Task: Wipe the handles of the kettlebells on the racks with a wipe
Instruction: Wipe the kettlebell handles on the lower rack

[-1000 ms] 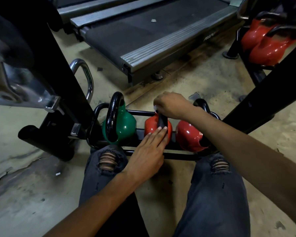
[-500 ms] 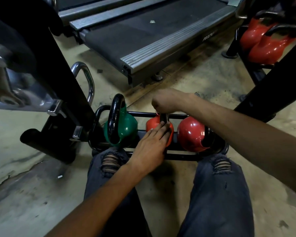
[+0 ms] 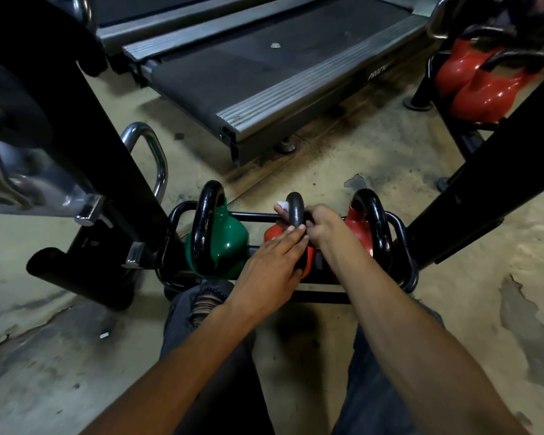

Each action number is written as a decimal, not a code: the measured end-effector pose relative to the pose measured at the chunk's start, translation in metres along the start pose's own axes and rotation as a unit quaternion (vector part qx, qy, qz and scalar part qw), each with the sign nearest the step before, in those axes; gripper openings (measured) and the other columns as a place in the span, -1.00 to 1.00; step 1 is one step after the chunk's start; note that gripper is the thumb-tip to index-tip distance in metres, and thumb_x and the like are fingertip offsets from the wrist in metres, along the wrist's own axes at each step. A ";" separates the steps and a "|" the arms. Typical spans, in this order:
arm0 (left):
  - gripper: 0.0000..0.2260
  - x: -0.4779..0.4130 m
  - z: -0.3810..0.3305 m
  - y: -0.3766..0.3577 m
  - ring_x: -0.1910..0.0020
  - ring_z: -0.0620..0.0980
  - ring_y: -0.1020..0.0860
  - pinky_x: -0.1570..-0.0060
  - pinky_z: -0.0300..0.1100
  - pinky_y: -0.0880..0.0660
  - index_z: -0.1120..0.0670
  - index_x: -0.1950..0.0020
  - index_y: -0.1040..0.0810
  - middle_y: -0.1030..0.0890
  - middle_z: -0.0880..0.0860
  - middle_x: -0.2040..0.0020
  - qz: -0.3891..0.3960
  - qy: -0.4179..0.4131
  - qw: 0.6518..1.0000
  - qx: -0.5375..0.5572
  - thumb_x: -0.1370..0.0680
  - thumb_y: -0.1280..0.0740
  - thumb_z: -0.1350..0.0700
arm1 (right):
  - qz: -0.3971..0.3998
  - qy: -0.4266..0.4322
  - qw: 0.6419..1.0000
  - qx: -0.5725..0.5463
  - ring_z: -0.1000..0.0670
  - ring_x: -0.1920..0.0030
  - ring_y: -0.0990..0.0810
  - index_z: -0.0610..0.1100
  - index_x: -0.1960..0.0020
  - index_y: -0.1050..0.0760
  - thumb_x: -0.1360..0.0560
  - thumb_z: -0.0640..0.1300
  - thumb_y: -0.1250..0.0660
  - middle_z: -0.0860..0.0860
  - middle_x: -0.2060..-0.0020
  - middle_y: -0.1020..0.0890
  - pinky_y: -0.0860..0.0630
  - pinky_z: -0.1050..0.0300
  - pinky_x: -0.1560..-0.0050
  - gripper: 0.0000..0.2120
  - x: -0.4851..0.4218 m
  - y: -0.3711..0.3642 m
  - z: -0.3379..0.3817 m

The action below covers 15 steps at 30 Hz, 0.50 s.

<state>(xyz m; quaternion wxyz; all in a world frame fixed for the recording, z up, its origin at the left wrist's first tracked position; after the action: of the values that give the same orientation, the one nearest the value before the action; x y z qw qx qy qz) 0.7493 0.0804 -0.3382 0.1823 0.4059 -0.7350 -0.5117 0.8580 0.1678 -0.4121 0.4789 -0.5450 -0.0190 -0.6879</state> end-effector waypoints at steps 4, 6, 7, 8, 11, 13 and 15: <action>-0.42 -0.001 0.003 -0.001 -0.59 -0.06 -0.10 -0.57 -0.10 -0.06 0.00 -0.61 -0.22 -0.13 -0.04 -0.63 -0.001 -0.007 1.000 0.000 -0.60 -0.30 0.09 | -0.027 0.041 0.999 0.001 -0.15 0.31 -0.73 -0.45 -0.26 -0.43 -0.68 -0.25 -0.06 -0.30 0.21 -0.70 -0.64 -0.03 -0.08 -0.69 0.002 0.006 0.004; -0.41 0.000 0.002 0.000 -0.59 -0.05 -0.13 -0.52 -0.17 -0.01 0.02 -0.60 -0.24 -0.15 -0.03 -0.63 -0.008 -0.006 1.000 0.004 -0.58 -0.30 0.14 | -0.063 0.107 0.992 0.026 -0.02 0.46 -0.66 -0.37 -0.03 -0.52 -0.65 -0.28 -0.18 -0.17 0.41 -0.66 -0.63 0.13 0.30 -0.81 0.009 0.008 0.006; -0.41 0.000 0.002 -0.001 -0.59 -0.05 -0.13 -0.51 -0.18 -0.01 0.02 -0.60 -0.23 -0.15 -0.02 -0.63 -0.009 -0.008 1.000 0.006 -0.58 -0.29 0.15 | -0.098 0.162 0.981 0.049 0.02 0.46 -0.64 -0.31 0.05 -0.55 -0.62 -0.30 -0.25 -0.11 0.42 -0.65 -0.59 0.19 0.39 -0.87 0.013 0.012 0.011; -0.40 0.001 0.003 -0.002 -0.59 -0.06 -0.11 -0.53 -0.16 -0.03 0.01 -0.61 -0.21 -0.14 -0.03 -0.63 -0.007 -0.009 1.000 0.008 -0.58 -0.28 0.16 | -0.131 0.233 0.960 0.085 0.03 0.36 -0.67 -0.25 0.07 -0.59 -0.58 -0.31 -0.32 -0.08 0.35 -0.68 -0.59 0.19 0.34 -0.90 0.021 0.014 0.018; -0.35 0.003 0.005 -0.008 -0.61 -0.07 -0.04 -0.57 -0.05 -0.14 0.02 -0.63 -0.14 -0.08 -0.02 -0.64 0.004 -0.009 1.000 0.010 -0.56 -0.28 0.17 | -0.136 0.410 0.846 0.313 0.08 0.03 -0.69 -0.11 -0.04 -0.71 -0.55 -0.21 -0.38 0.03 0.06 -0.74 -0.59 0.22 -0.02 -0.86 0.039 -0.007 0.041; -0.34 0.002 0.004 -0.010 -0.61 -0.05 -0.04 -0.55 -0.02 -0.18 0.04 -0.63 -0.15 -0.08 0.00 -0.64 0.009 -0.011 1.000 0.008 -0.54 -0.29 0.17 | -0.108 0.425 0.746 0.501 0.10 0.05 -0.65 -0.16 -0.04 -0.72 -0.55 -0.16 -0.35 0.00 0.05 -0.74 -0.52 0.32 0.02 -0.81 0.033 -0.034 0.054; -0.30 0.002 0.002 -0.009 -0.62 -0.04 -0.03 -0.57 -0.02 -0.15 0.04 -0.63 -0.12 -0.06 0.00 -0.65 0.009 -0.011 1.000 0.000 -0.54 -0.32 0.18 | -0.085 0.370 0.607 0.698 -0.05 0.08 -0.64 -0.26 0.04 -0.68 -0.53 -0.14 -0.33 -0.14 0.08 -0.73 -0.53 0.17 0.08 -0.79 0.010 -0.063 0.065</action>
<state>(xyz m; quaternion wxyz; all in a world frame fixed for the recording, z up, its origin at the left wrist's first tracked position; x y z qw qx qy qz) 0.7502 0.0784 -0.3475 0.1788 0.3931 -0.7407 -0.5147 0.8630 0.2306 -0.3466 0.6197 0.2599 -0.3605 -0.6469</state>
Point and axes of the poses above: each hand's wrist, its own x-axis away from the middle knuckle, its own y-axis out of the back of the hand, z = x × y, the point moved 7 cm from there along -x, towards the middle knuckle
